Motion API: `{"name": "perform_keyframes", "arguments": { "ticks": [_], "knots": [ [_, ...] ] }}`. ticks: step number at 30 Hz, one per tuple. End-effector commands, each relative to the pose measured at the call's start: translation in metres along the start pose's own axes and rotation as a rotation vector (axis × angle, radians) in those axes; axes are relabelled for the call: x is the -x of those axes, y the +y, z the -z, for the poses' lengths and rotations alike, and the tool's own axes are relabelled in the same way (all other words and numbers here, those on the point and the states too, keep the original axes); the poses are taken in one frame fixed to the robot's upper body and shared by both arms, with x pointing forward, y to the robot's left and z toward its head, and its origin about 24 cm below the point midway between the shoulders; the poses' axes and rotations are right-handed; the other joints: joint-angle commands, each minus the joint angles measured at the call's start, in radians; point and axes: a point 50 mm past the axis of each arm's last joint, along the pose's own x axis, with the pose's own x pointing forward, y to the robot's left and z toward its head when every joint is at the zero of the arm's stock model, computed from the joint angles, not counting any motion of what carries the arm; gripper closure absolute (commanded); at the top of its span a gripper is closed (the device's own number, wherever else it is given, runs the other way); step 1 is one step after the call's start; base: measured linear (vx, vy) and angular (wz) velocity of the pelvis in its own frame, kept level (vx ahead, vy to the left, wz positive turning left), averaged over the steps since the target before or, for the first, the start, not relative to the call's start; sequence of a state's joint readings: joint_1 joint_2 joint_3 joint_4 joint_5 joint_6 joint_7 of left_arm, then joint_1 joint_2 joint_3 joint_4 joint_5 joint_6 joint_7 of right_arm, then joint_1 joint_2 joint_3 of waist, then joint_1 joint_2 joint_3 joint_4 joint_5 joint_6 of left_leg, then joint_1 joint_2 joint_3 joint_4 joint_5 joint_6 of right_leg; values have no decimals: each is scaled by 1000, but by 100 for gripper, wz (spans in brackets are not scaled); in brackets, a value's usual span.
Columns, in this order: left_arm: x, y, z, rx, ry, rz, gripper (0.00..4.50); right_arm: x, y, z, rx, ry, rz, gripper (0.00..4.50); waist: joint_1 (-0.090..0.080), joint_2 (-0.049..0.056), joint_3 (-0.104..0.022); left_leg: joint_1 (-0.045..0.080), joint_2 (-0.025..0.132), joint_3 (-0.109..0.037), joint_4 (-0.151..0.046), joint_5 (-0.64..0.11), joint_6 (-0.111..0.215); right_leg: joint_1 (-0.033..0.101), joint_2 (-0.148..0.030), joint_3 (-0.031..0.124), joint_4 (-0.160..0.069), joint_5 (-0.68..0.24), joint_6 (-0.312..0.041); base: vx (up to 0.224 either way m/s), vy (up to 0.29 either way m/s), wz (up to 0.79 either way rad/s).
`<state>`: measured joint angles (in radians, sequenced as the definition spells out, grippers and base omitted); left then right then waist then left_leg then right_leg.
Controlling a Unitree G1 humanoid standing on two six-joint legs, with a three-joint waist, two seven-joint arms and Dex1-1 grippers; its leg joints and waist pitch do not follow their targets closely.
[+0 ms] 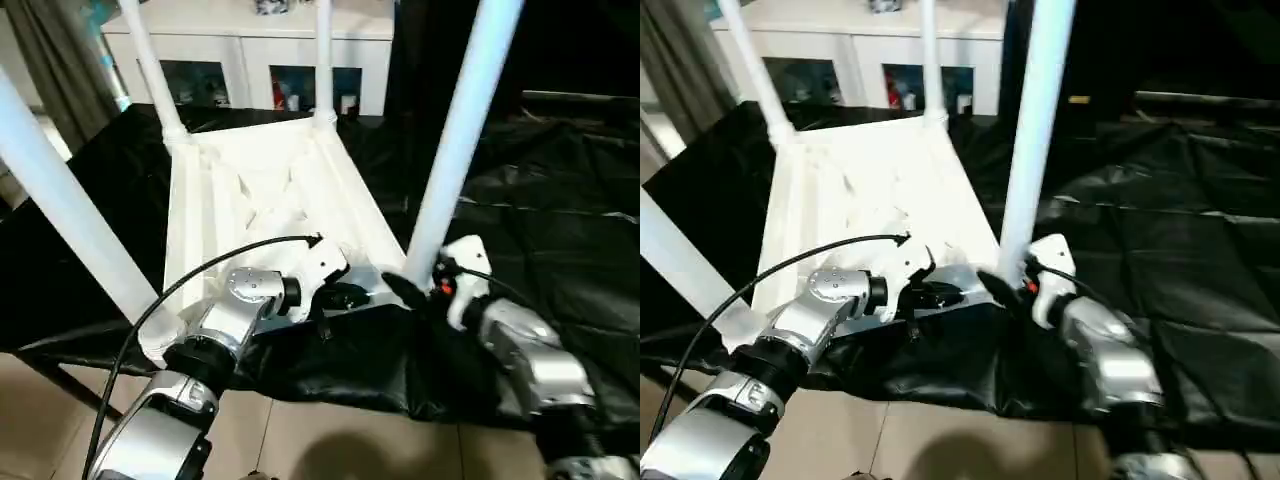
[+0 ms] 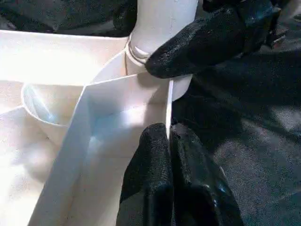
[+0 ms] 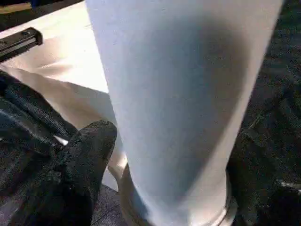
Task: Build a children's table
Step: Rotate leg to tighten
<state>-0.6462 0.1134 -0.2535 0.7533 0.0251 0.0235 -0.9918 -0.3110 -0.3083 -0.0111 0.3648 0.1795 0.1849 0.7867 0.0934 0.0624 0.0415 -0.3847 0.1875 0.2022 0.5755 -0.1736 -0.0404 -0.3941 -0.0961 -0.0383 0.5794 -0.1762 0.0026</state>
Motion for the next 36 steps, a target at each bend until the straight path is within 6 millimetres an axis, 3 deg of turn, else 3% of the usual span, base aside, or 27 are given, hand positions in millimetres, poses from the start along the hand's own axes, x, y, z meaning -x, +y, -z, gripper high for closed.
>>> {"name": "perform_keyframes", "arguments": {
  "ticks": [1, 2, 4, 8, 10, 12, 15, 19, 23, 26, 27, 29, 31, 33, 34, 36],
  "knots": [
    [1, 5, -6, 13, -56, -69, 450, -1, 22, 1, 27, 8, -236, 84, -2, -24, -53, 23, 40, -15, -65, -217, 74, 30, -49, 26, -69, -208, -209, 0, 0, 0],
    [3, 4, -5, 16, -59, -57, 450, 13, 13, -1, 44, 31, -255, 84, 6, -26, -54, 21, 43, -14, -59, -188, 96, 35, -48, 25, -64, -181, -211, 0, 0, 0],
    [3, 4, -5, 16, -60, -52, 450, 17, 11, -2, 45, 39, -257, 84, 9, -24, -54, 11, 42, -15, -59, -163, 120, 38, -49, 22, -60, -174, -206, 0, 0, 0],
    [5, 2, -4, 12, -63, -35, 450, 36, -4, -7, 61, 57, -253, 84, 7, -23, -52, 17, 42, -15, -60, -199, 104, 32, -49, 21, -71, -265, -197, 0, 0, 0],
    [5, 1, -4, 7, -63, -28, 450, 42, -9, -10, 72, 60, -244, 84, 7, -23, -52, 13, 43, -17, -61, -190, 103, 35, -48, 20, -70, -264, -191, 0, 0, 0],
    [6, -2, -4, 2, -72, -7, 450, 61, -16, -17, 68, 79, -264, 84, 9, -25, -52, 14, 44, -17, -60, -186, 113, 36, -46, 20, -68, -249, -192, 0, 0, 0],
    [7, -5, -3, 0, -76, 3, 450, 71, -16, -19, 58, 98, -299, 84, 5, -28, -51, 6, 41, -17, -58, -177, 129, 39, -46, 17, -67, -233, -195, 0, 0, 0],
    [8, -7, -2, 3, -78, 2, 450, 82, -7, -19, 25, 132, -379, 84, 7, -25, -47, 10, 45, -18, -61, -190, 127, 34, -47, 19, -72, -271, -186, 0, 0, 0],
    [10, -9, -6, 17, -126, -13, 450, 73, 7, -25, 18, 78, -405, 84, -1, -20, -43, 9, 45, -20, -66, -203, 116, 30, -45, 19, -73, -280, -183, 0, 0, 0],
    [12, -13, -10, 31, -148, 4, 406, 67, 15, -23, 12, 75, -433, 80, -2, -17, -42, 10, 46, -20, -66, -198, 108, 28, -47, 20, -69, -263, -196, 0, 0, 0],
    [15, -18, -12, 39, -160, 25, 392, 61, 21, -21, 9, 76, -455, 80, -3, -19, -40, 6, 44, -19, -65, -190, 111, 28, -46, 19, -69, -238, -205, 0, 0, 0],
    [19, -24, -14, 42, -176, 36, 372, 55, 26, -18, 11, 75, -457, 80, -3, -11, -45, 7, 50, -21, -64, -156, 119, 28, -43, 19, -59, -160, -226, 0, 0, 0],
    [23, -28, -16, 47, -189, 31, 349, 50, 27, -17, 22, 73, -443, 80, -6, -15, -44, 7, 50, -19, -60, -131, 127, 27, -40, 19, -51, -82, -243, 0, 0, 0],
    [28, -31, -18, 44, -206, 7, 341, 45, 27, -15, 35, 68, -420, 80, -9, -18, -35, 2, 46, -17, -62, -134, 135, 24, -39, 19, -53, -73, -244, 0, 0, 0],
    [28, -31, -18, 44, -206, 7, 327, 45, 27, -15, 35, 68, -420, 80, -8, -16, -33, 6, 46, -16, -63, -154, 131, 24, -39, 20, -57, -103, -242, 0, 0, 0],
    [38, -42, -18, 61, -236, -28, 305, 33, 22, -15, 57, 52, -325, 80, -14, -15, -19, 4, 51, -19, -73, -193, 103, 22, -44, 21, -60, -156, -235, 0, 0, 0]
  ]
}}
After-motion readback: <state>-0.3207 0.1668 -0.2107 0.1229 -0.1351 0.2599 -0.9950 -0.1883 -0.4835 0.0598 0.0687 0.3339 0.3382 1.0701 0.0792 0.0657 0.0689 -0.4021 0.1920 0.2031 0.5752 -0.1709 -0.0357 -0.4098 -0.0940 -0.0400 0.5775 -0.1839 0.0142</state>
